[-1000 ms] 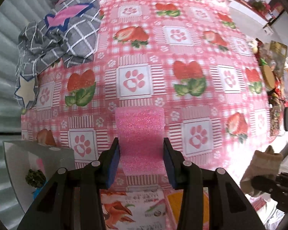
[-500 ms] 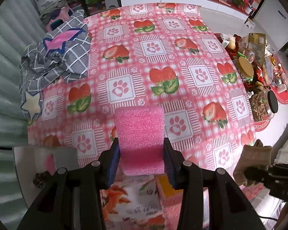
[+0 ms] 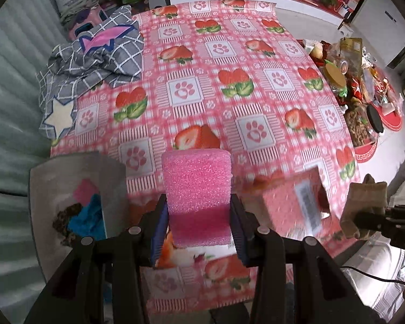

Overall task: Organize soft objects
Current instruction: 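Carry the pink sponge and beige sock over the white box with both grippers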

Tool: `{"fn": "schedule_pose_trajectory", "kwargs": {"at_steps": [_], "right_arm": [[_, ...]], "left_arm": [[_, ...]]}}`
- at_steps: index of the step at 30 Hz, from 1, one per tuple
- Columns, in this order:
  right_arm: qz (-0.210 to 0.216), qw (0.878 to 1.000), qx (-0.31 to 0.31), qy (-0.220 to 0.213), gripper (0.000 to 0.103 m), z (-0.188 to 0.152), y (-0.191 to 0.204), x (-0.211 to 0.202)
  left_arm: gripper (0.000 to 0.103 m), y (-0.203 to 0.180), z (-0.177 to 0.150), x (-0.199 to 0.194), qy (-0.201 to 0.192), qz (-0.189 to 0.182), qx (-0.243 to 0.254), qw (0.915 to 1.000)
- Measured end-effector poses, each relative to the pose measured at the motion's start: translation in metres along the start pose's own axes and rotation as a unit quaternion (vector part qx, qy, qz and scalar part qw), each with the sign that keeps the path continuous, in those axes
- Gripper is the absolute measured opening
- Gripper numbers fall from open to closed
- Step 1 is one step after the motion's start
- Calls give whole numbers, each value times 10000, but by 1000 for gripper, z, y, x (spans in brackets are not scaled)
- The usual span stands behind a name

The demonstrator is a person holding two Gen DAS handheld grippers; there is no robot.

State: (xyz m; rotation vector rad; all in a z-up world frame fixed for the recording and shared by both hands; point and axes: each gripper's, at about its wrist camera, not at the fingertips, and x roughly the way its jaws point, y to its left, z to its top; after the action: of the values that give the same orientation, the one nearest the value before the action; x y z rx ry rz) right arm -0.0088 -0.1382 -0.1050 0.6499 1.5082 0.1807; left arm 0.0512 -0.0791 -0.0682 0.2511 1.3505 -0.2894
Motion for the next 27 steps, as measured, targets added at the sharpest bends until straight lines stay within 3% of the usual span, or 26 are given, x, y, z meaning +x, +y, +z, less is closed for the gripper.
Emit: {"fn": "schedule_pose_trajectory", "kwargs": {"at_steps": [11,27], "right_arm": [[-24,9978,-614,246,20,-37,54,13],[-87,9776,-2029,554,20,-28,166,38]], "left_arm": [[46,26,-44,-12,12,3,-283,9996],[46,103,-86,-33,-153,182,-1412,9897]]}}
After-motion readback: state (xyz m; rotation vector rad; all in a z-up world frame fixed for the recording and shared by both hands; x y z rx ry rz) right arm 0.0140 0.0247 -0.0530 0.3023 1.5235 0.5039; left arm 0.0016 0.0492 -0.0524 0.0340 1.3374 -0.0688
